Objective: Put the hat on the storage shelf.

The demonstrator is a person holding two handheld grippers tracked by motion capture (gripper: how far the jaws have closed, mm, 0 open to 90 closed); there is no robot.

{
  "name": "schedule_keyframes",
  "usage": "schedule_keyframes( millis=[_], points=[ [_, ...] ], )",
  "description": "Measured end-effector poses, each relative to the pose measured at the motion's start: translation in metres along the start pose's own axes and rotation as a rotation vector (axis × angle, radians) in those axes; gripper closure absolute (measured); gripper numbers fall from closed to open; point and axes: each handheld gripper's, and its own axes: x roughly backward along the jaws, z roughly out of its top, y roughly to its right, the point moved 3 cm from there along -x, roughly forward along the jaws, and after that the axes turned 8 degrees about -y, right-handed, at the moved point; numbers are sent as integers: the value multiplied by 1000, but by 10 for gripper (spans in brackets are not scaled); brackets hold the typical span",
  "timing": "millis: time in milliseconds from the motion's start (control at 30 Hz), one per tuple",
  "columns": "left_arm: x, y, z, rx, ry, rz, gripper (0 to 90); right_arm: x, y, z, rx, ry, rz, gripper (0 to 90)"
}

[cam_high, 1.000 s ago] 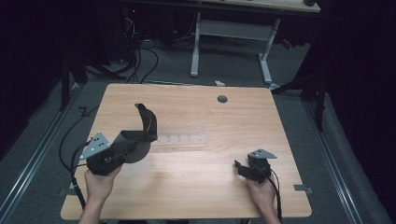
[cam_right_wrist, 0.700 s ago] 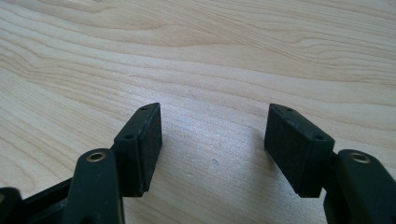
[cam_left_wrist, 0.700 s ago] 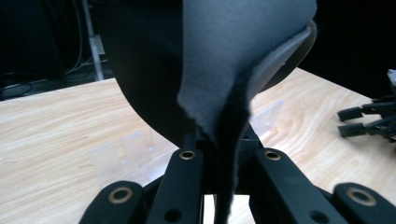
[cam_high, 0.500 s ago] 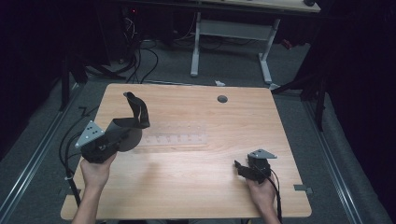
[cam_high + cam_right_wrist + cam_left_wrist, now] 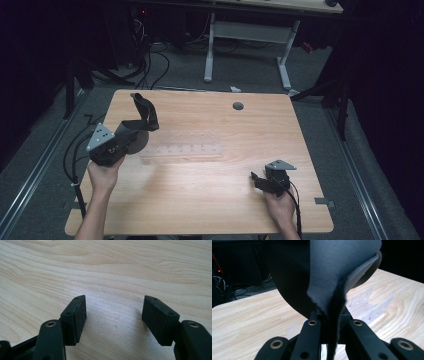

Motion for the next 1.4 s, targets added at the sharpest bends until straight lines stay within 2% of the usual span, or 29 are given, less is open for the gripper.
schedule_keyframes(
  millis=[267,867,1233,1333,1400],
  points=[
    [-14,-12,-6,6,-17,38,857,0,0,0,1,0,0,366],
    [-30,-18,-18,4,-40,71,856,0,0,0,2,-1,1,367],
    [-35,-20,-24,-3,-48,79,854,0,0,0,1,-1,1,366],
    [-35,-24,-28,25,-39,84,853,0,0,0,1,-1,2,366],
    [-35,-25,-29,27,-41,85,853,0,0,0,1,-1,2,365]
  ],
)
